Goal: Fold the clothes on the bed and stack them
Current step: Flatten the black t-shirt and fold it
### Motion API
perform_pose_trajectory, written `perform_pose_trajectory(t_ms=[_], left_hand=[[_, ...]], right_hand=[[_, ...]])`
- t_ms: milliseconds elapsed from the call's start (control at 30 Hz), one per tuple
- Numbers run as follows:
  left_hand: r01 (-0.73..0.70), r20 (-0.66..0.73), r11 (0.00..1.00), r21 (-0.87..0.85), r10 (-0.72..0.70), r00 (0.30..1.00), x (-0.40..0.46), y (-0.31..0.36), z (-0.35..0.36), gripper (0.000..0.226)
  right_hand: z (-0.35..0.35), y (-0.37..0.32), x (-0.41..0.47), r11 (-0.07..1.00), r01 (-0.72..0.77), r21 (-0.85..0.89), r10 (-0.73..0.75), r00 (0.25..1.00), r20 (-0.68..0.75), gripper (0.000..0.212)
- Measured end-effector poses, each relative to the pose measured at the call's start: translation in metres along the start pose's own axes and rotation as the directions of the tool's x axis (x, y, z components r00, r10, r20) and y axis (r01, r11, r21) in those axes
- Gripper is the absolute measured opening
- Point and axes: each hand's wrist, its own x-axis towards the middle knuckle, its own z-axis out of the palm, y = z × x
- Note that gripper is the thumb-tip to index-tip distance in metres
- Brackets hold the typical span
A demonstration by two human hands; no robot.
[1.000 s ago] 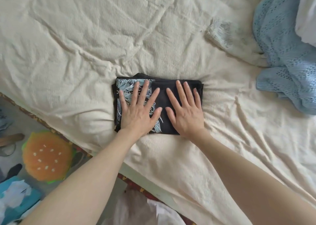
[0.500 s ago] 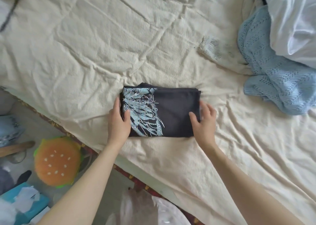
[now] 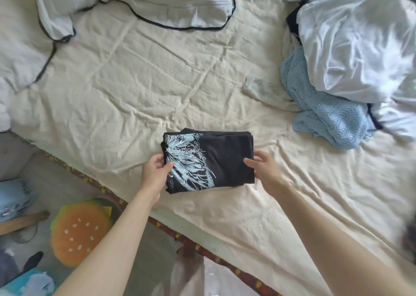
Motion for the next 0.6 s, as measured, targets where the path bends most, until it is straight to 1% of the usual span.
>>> perform_pose_trajectory(t_ms=[100, 167, 267, 400, 533, 600], left_hand=[[-0.047, 0.021, 0.999, 0.008, 0.047, 0.999, -0.03, 0.0, -0.011, 0.027], [-0.067, 0.049, 0.997, 0.029, 0.066, 0.997, -0.053, 0.001, -0.019, 0.024], [-0.063, 0.139, 0.995, 0.077, 0.052, 0.989, -0.089, -0.007, -0.028, 0.024], [-0.079, 0.272, 0.988, 0.129, 0.041, 0.961, -0.136, -0.023, -0.032, 0.026], [-0.128, 0.385, 0.968, 0.214, 0.037, 0.922, -0.176, -0.035, -0.03, 0.014], [-0.172, 0.444, 0.954, 0.245, 0.047, 0.895, -0.195, -0.036, -0.024, 0.012]], right_hand=[[-0.005, 0.004, -0.041, 0.998, 0.06, 0.002, -0.06, 0.998, -0.036, 0.013], [-0.012, 0.01, -0.07, 0.997, 0.072, -0.008, -0.072, 0.996, -0.059, 0.013], [-0.027, 0.027, -0.117, 0.998, 0.044, 0.036, -0.04, 0.994, -0.102, 0.015], [-0.045, 0.061, -0.179, 0.991, 0.034, 0.13, -0.007, 0.979, -0.203, 0.017], [-0.062, 0.108, -0.24, 0.964, 0.008, 0.266, 0.067, 0.961, -0.27, 0.018], [-0.073, 0.131, -0.267, 0.944, 0.007, 0.33, 0.097, 0.95, -0.298, 0.018]])
